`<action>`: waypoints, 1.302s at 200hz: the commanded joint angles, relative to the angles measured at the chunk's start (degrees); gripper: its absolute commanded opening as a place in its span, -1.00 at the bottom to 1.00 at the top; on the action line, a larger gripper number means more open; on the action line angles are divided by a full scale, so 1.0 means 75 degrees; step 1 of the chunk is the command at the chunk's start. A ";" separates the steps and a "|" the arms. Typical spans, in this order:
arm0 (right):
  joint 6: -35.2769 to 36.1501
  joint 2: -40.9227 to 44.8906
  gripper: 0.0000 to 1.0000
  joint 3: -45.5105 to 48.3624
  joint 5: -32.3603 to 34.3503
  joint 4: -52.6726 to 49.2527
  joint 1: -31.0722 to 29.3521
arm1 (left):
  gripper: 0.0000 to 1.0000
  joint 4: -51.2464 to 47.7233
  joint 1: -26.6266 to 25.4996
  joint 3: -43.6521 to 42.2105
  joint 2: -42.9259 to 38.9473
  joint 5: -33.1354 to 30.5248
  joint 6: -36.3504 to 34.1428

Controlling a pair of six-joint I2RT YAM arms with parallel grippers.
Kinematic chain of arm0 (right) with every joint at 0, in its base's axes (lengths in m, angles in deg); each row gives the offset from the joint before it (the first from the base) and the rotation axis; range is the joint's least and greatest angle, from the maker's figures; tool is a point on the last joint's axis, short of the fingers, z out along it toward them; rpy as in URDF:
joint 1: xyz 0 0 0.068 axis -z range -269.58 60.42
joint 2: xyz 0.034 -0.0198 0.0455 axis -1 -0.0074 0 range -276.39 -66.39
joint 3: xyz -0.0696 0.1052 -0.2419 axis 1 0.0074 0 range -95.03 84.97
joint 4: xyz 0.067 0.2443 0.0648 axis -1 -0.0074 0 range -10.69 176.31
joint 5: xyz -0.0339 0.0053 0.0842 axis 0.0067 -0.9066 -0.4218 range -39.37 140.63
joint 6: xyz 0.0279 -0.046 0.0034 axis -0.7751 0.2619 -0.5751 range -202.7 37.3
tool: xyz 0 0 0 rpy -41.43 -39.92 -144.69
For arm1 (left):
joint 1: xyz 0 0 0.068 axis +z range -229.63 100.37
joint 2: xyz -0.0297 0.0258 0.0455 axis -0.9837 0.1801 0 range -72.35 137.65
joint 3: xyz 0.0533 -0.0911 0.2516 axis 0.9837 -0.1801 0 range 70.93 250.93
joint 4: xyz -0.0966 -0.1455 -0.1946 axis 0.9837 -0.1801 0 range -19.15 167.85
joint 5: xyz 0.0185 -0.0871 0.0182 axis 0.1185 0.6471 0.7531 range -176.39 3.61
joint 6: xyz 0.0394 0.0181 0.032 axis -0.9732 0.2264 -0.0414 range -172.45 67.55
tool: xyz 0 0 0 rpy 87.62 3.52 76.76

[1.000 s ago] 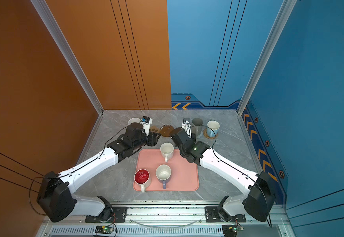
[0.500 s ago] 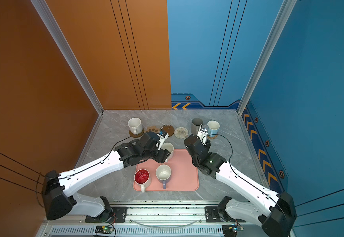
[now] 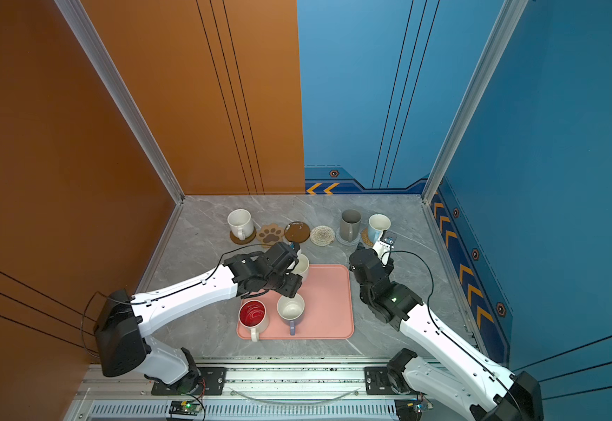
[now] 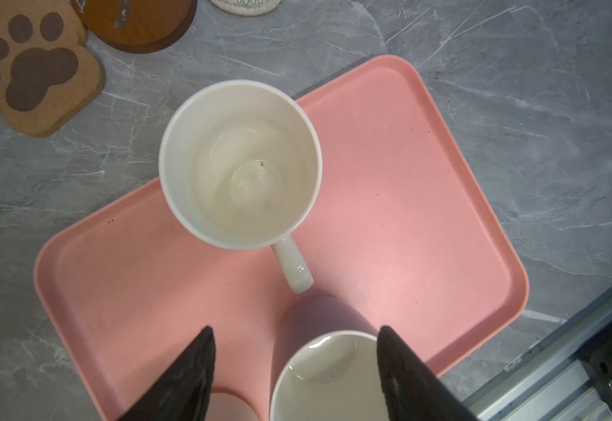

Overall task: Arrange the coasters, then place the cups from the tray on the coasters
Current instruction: 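Lower the left gripper into the plain white mug and grip its rim, then lift the plain white mug and carry it toward the cork paw-print coaster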

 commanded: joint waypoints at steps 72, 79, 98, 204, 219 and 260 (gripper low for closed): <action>-0.0182 -0.0207 0.31 0.0079 -0.0313 0.0212 0.0230 | 0.28 -0.0079 0.0299 0.0393 0.1067 -0.0171 0.0550; -0.0182 -0.0203 0.31 0.0090 -0.0321 0.0211 0.0238 | 0.28 -0.0029 0.0326 0.0369 0.1085 -0.0154 0.0582; -0.0205 -0.0204 0.31 0.0102 -0.0342 0.0208 0.0265 | 0.25 0.0149 0.0431 0.0304 0.1122 -0.0094 0.0636; -0.0217 -0.0428 0.32 0.0114 -0.0695 0.0352 0.0488 | 0.02 0.0333 0.0631 0.0450 0.1555 0.0073 0.0529; -0.0218 -0.0474 0.32 0.0102 -0.0758 0.0387 0.0501 | -0.03 0.0339 0.0644 0.0461 0.1567 0.0059 0.0522; -0.0233 -0.0539 0.33 0.0090 -0.0852 0.0389 0.0567 | -0.23 0.0387 0.0676 0.0503 0.1620 0.0041 0.0463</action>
